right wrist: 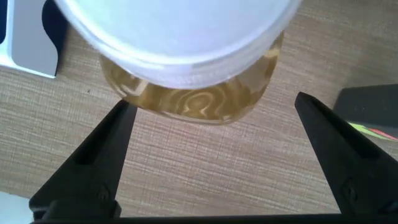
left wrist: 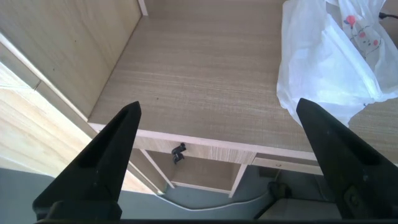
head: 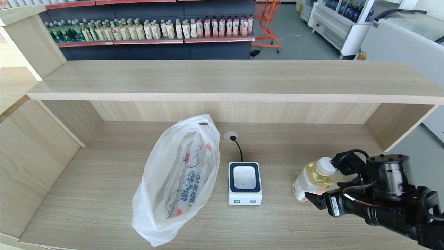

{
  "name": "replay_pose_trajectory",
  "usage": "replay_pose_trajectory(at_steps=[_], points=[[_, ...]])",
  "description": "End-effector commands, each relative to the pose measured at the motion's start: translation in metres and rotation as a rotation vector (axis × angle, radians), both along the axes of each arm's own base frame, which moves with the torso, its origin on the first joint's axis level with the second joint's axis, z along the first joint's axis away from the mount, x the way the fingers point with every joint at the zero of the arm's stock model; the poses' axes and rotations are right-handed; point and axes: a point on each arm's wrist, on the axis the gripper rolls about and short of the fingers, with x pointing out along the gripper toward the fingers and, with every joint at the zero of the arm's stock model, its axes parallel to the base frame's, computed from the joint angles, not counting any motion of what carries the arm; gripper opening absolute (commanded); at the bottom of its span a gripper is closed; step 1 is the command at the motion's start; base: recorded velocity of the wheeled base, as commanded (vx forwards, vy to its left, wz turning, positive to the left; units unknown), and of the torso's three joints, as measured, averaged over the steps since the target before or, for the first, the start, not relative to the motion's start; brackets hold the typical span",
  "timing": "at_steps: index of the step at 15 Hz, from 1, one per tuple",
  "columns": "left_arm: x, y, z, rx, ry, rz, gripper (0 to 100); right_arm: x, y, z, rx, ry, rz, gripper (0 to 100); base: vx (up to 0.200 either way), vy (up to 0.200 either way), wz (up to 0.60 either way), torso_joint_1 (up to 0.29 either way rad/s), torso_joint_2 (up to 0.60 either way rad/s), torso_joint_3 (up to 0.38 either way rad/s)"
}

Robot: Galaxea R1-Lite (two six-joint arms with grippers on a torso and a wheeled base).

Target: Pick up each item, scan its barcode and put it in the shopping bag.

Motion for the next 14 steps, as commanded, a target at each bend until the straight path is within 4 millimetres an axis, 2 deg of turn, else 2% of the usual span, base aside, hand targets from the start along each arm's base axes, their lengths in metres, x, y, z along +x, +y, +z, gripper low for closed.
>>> replay_pose_trajectory(at_steps=[1,14], points=[[0.0,0.0,0.0,0.0,0.0,0.001,100,0.004,0.005,-0.007,-0.004,0.012,0.014,100,0.0,0.0,0.0,0.0,0.0,0.0],[0.0,0.0,0.0,0.0,0.0,0.001,100,0.035,0.027,-0.038,0.058,-0.162,0.048,100,0.0,0.0,0.0,0.0,0.0,0.0]])
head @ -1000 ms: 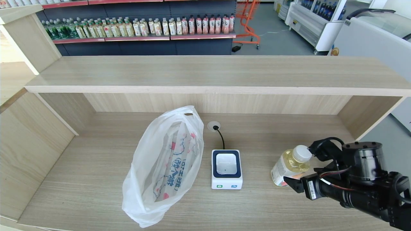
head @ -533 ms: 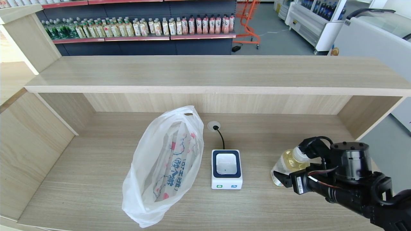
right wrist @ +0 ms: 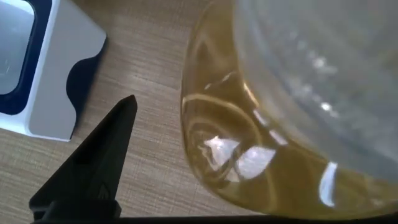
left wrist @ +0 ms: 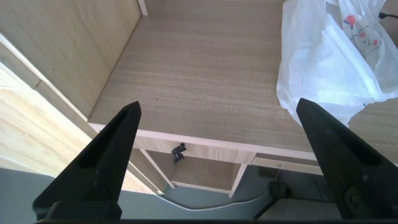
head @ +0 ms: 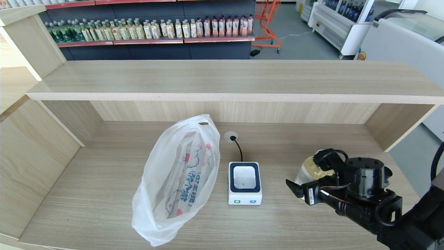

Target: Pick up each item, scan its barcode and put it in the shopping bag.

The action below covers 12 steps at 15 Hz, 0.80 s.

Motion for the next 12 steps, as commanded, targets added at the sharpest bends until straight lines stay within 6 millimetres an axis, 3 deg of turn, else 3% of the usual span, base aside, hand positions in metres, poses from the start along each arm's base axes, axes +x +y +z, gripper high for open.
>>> replay_pose_trajectory(at_steps=[1,5,6,12], points=[[0.0,0.0,0.0,0.0,0.0,0.001,100,0.006,0.003,-0.014,-0.008,0.013,0.005,100,0.0,0.0,0.0,0.0,0.0,0.0],[0.0,0.0,0.0,0.0,0.0,0.001,100,0.012,0.01,-0.013,0.017,-0.079,0.028,100,0.0,0.0,0.0,0.0,0.0,0.0],[0.0,0.0,0.0,0.0,0.0,0.001,100,0.013,0.011,-0.011,0.021,-0.092,0.03,0,0.0,0.0,0.0,0.0,0.0,0.0],[0.0,0.0,0.0,0.0,0.0,0.001,100,0.012,0.012,0.0,-0.017,-0.143,0.046,0,0.0,0.0,0.0,0.0,0.0,0.0]])
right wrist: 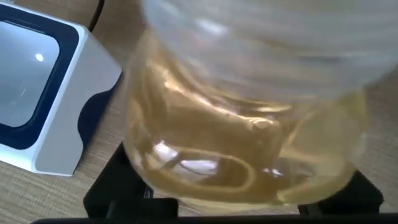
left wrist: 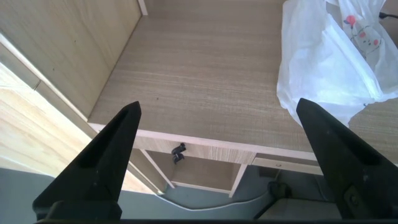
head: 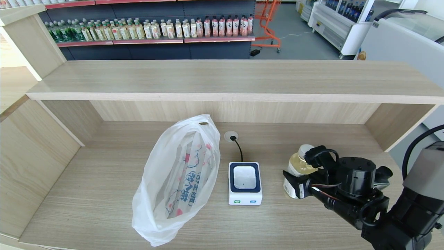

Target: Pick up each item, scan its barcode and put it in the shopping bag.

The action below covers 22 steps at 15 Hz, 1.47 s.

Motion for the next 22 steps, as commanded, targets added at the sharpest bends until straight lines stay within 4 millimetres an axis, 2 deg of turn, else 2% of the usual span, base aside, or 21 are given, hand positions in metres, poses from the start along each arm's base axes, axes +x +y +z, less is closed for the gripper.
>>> replay_pose_trajectory(at_steps=[1,3,4,5,6,7,9,11,13,16,19,22], points=[[0.0,0.0,0.0,0.0,0.0,0.001,100,-0.002,-0.001,0.007,0.006,-0.02,0.001,0,0.0,0.0,0.0,0.0,0.0,0.0],[0.0,0.0,0.0,0.0,0.0,0.001,100,-0.008,-0.003,0.023,0.035,-0.061,0.003,0,0.0,0.0,0.0,0.0,0.0,0.0],[0.0,0.0,0.0,0.0,0.0,0.001,100,-0.014,-0.007,0.044,0.069,-0.12,0.007,0,0.0,0.0,0.0,0.0,0.0,0.0],[0.0,0.0,0.0,0.0,0.0,0.001,100,-0.018,-0.009,0.055,0.089,-0.143,0.013,0,0.0,0.0,0.0,0.0,0.0,0.0],[0.0,0.0,0.0,0.0,0.0,0.001,100,-0.032,-0.013,0.081,0.128,-0.161,0.063,0,0.0,0.0,0.0,0.0,0.0,0.0],[0.0,0.0,0.0,0.0,0.0,0.001,100,-0.06,-0.024,0.118,0.185,-0.154,0.144,0,0.0,0.0,0.0,0.0,0.0,0.0],[0.0,0.0,0.0,0.0,0.0,0.001,100,-0.11,-0.04,0.157,0.268,-0.059,0.289,0,0.0,0.0,0.0,0.0,0.0,0.0],[0.0,0.0,0.0,0.0,0.0,0.001,100,-0.138,-0.049,0.182,0.359,0.028,0.393,0,0.0,0.0,0.0,0.0,0.0,0.0],[0.0,0.0,0.0,0.002,0.0,0.001,100,-0.142,-0.047,0.192,0.456,0.104,0.556,0,0.0,0.0,0.0,0.0,0.0,0.0],[0.0,0.0,0.0,0.0,0.0,0.001,100,-0.134,-0.039,0.197,0.503,0.183,0.704,0,0.0,0.0,0.0,0.0,0.0,0.0],[0.0,0.0,0.0,0.0,0.0,0.001,100,-0.13,-0.033,0.194,0.508,0.247,0.842,0,0.0,0.0,0.0,0.0,0.0,0.0],[0.0,0.0,0.0,0.0,0.0,0.001,100,-0.124,-0.024,0.189,0.505,0.287,0.895,0,0.0,0.0,0.0,0.0,0.0,0.0]])
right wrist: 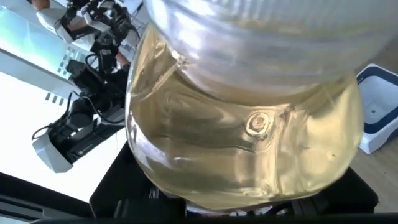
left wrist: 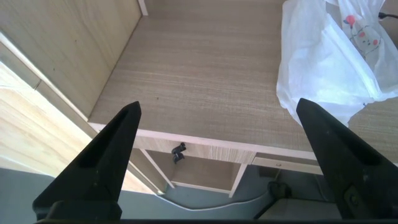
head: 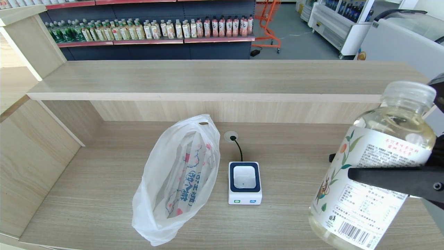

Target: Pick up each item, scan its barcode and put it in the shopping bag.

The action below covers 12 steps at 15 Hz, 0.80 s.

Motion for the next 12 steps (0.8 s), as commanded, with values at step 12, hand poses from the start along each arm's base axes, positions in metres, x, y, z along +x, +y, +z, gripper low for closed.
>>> replay_pose_trajectory(at_steps=[12], points=[[0.0,0.0,0.0,0.0,0.0,0.001,100,0.018,0.022,-0.005,-0.007,0.023,0.095,0,0.0,0.0,0.0,0.0,0.0,0.0]])
